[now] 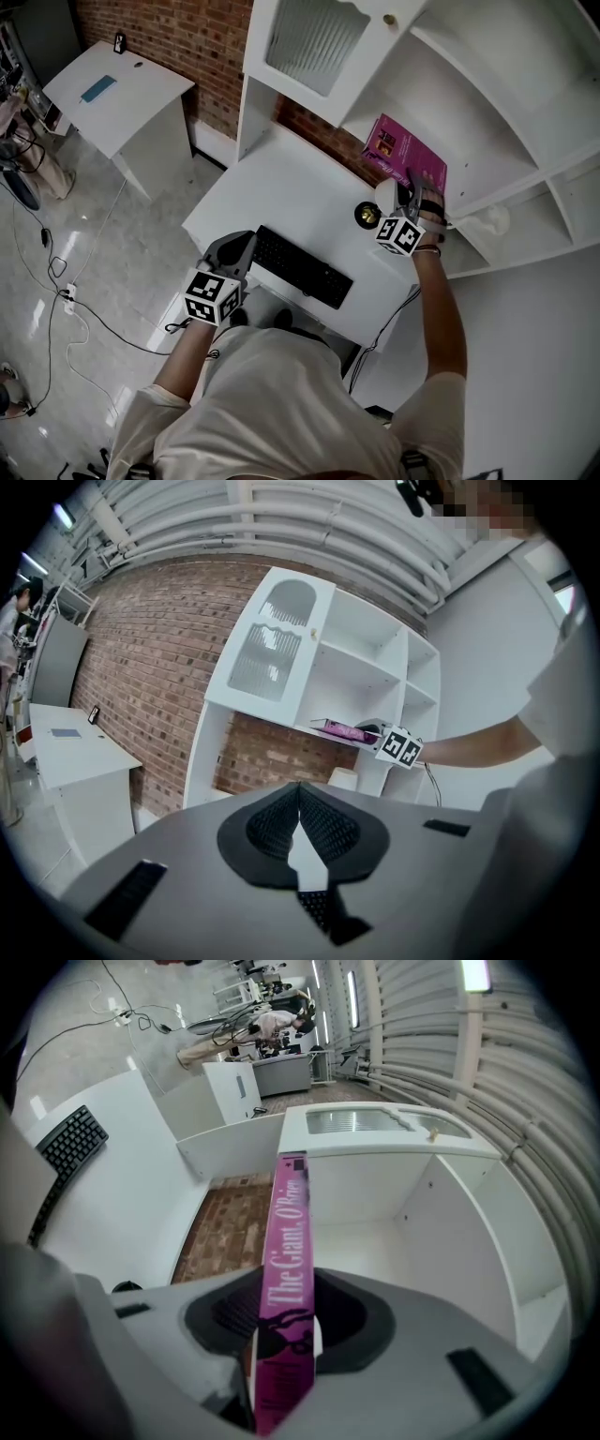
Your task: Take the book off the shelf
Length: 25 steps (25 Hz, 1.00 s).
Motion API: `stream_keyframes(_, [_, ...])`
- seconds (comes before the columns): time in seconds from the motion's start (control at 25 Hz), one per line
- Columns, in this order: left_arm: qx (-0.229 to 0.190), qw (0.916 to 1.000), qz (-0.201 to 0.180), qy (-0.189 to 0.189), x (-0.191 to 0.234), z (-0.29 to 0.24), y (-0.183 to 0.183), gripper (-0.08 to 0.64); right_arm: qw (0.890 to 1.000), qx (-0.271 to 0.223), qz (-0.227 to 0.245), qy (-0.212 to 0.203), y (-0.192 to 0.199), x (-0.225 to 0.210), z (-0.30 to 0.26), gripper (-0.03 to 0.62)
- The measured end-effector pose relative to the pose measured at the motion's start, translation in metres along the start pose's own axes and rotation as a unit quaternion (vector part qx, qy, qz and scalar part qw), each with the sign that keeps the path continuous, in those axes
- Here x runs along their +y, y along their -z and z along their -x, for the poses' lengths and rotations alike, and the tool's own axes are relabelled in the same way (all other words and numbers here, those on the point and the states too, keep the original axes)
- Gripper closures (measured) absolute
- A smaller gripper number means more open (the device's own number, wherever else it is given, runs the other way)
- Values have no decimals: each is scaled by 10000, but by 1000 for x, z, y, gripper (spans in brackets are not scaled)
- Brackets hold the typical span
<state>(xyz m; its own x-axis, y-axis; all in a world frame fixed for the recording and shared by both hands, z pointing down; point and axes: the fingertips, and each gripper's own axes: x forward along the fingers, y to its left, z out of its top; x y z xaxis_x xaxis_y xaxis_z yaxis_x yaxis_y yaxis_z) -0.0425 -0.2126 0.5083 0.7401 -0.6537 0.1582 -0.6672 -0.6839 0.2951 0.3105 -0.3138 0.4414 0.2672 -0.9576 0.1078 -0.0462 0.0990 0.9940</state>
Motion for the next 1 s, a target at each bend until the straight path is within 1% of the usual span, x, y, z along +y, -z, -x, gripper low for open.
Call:
stream_keyframes(0.16, [37, 9998, -62, 205, -2, -4, 0, 565, 9993, -113, -360, 37, -2, -10, 21, 453])
stream_keyframes(0.4, [88, 9985, -178, 512, -12, -12, -3, 565, 9981, 19, -611, -8, 3, -20, 45, 454])
stream_keyframes(0.6, [202, 9967, -232, 745, -20, -20, 2, 565, 9948, 139, -1005, -75, 7, -29, 68, 454])
stream_keyframes(0.72, [298, 9949, -261, 931, -32, -27, 6, 565, 9901, 185, -1391, -64, 10, -39, 88, 454])
stream_keyframes(0.84, [392, 9927, -300, 1098, -45, -33, 11, 565, 9843, 132, -1757, 42, 11, -50, 107, 454])
stream_keyframes(0.92, [440, 9913, -338, 1192, -54, -37, 16, 565, 9796, 95, -2002, 106, 13, -56, 120, 454])
stream_keyframes(1.0, [486, 9901, -370, 1267, -66, -42, 21, 565, 9727, 74, -2315, 145, 19, -60, 134, 454])
